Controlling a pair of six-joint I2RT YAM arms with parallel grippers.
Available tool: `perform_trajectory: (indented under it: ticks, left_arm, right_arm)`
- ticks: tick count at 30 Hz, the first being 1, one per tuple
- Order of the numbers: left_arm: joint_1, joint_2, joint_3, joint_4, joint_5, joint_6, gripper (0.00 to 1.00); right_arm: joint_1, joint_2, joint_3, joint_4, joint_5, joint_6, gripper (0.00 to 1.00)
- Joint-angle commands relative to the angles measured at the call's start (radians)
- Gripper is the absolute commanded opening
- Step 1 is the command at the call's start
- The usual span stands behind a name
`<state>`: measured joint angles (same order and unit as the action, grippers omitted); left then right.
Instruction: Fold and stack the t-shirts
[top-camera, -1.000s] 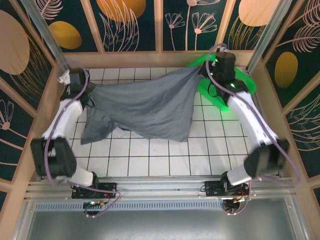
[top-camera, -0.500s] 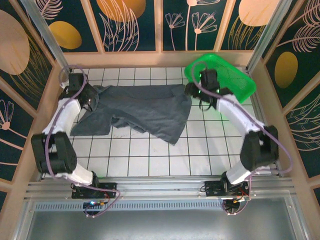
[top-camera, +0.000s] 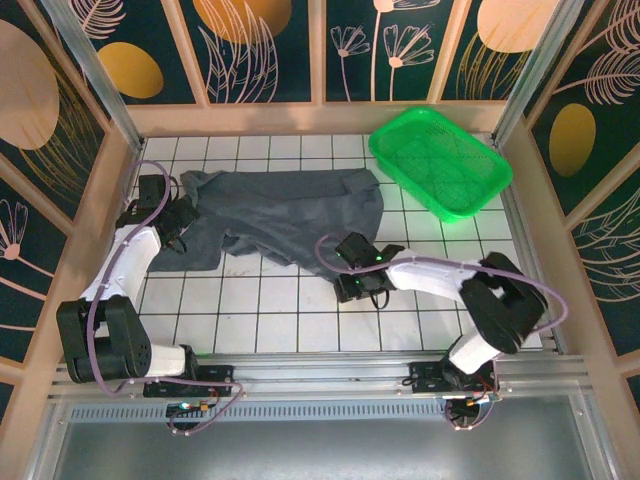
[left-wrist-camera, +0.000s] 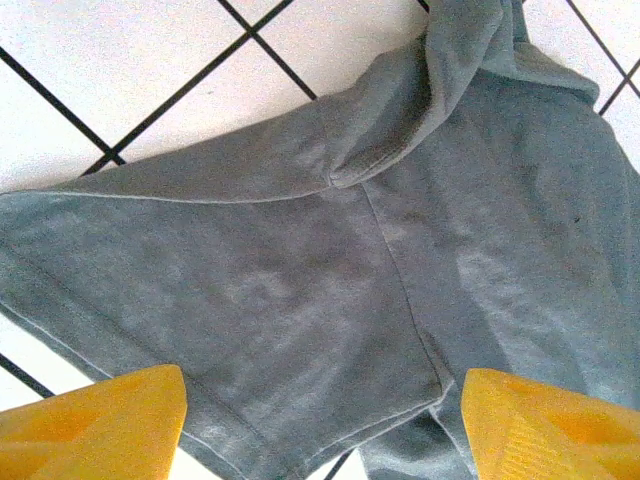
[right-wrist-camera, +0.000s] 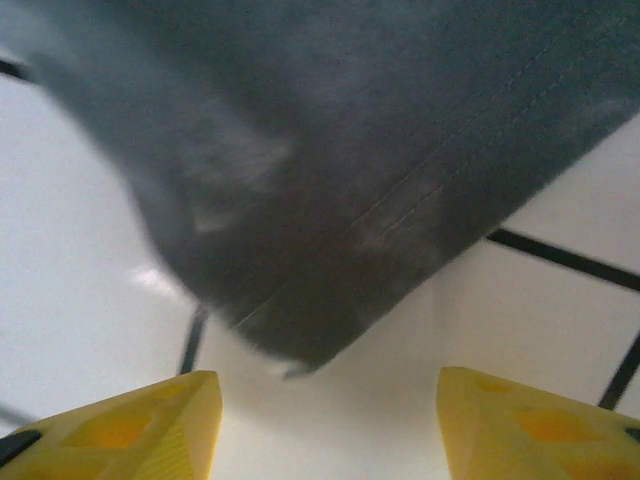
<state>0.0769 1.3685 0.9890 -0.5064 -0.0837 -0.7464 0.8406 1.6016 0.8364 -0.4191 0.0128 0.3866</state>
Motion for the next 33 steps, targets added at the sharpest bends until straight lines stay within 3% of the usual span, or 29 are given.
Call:
perform_trajectory:
  ticks: [1, 6, 10, 11, 16, 20, 24, 29, 33]
  left_arm:
    - [0.0, 0.004, 0.022, -0.016, 0.025, -0.016, 0.72]
    - [0.0, 0.001, 0.02, -0.017, 0.03, -0.014, 0.72]
    - [0.0, -0.008, 0.015, -0.021, 0.02, -0.011, 0.71]
    - [0.0, -0.011, 0.015, -0.022, 0.019, -0.01, 0.71]
    - [0.0, -0.012, 0.019, -0.032, -0.001, 0.009, 0.7]
    - [0.0, 0.012, 0.016, -0.02, 0.015, 0.046, 0.72]
    - [0.0, 0.07, 0.005, 0.024, 0.104, 0.14, 0.69]
    - [-0.023, 0.101, -0.047, 0.086, 0.234, 0.19, 0.64]
    - [-0.129, 0.123, -0.03, 0.046, 0.153, 0.202, 0.65]
  right_arm:
    - [0.003, 0.057, 0.061, 0.03, 0.069, -0.026, 0.57]
    - [-0.001, 0.144, 0.122, 0.011, 0.093, -0.026, 0.42]
    - [-0.029, 0.142, 0.127, 0.001, 0.106, 0.0, 0.04]
    - [-0.042, 0.132, 0.125, -0.007, 0.119, 0.01, 0.0]
    - [-0.184, -0.002, 0.095, -0.107, 0.229, 0.078, 0.0]
    - [-0.33, -0.118, 0.022, -0.136, 0.233, 0.051, 0.0]
    - [-0.424, -0.153, -0.01, -0.131, 0.187, -0.024, 0.0]
    - [-0.434, -0.127, 0.039, -0.129, 0.15, -0.036, 0.0]
    - [-0.434, -0.099, 0.061, -0.122, 0.135, -0.016, 0.0]
